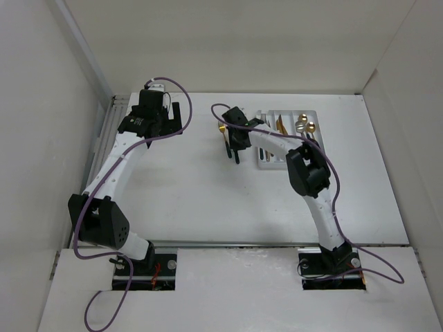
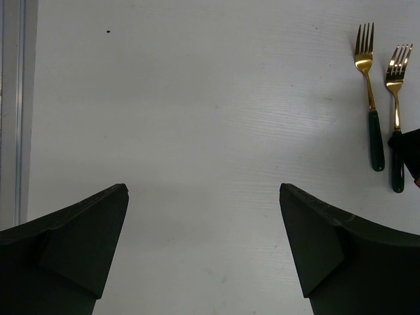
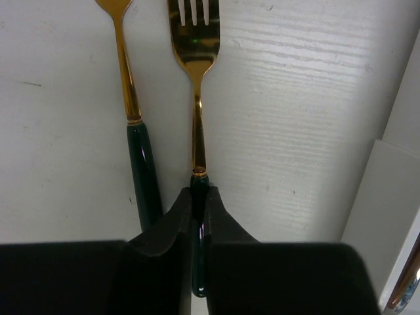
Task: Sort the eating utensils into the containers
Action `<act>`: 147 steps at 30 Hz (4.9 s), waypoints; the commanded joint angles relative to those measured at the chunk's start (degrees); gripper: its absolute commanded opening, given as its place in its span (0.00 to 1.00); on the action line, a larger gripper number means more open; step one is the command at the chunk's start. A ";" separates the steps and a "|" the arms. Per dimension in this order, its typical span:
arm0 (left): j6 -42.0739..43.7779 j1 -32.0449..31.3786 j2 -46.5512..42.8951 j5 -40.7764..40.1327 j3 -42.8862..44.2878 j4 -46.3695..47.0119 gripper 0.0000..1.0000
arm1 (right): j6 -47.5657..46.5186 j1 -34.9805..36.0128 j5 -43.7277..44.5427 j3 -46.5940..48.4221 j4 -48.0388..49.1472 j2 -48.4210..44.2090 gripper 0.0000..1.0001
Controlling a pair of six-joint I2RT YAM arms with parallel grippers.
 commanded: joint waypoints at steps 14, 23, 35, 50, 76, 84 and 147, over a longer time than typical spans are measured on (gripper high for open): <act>-0.25 0.32 -3.27 -0.74 0.86 0.75 1.00 | -7.29 -5.20 1.39 -1.36 7.07 -16.82 0.00; -0.25 0.32 -3.27 -0.74 0.86 0.75 1.00 | -12.48 -13.64 0.85 -7.33 8.93 -17.46 0.00; -0.25 0.32 -2.75 -1.27 0.86 0.75 1.00 | -10.81 -15.31 -0.20 -14.98 10.68 -14.47 0.00; -0.25 0.32 -2.75 -0.22 0.86 1.28 1.00 | -14.85 -6.55 3.05 -10.95 7.60 -21.06 0.61; -0.25 0.32 -3.89 -0.83 0.33 1.28 1.00 | -7.56 3.49 -2.49 9.72 -2.24 5.75 0.29; -0.25 0.32 -3.89 -0.30 0.33 1.28 1.00 | -7.56 4.02 -0.82 6.55 -1.88 2.33 0.00; 0.27 0.32 -5.47 -2.94 -0.73 1.81 1.00 | 6.50 -57.94 12.44 -22.54 -3.38 -44.42 0.96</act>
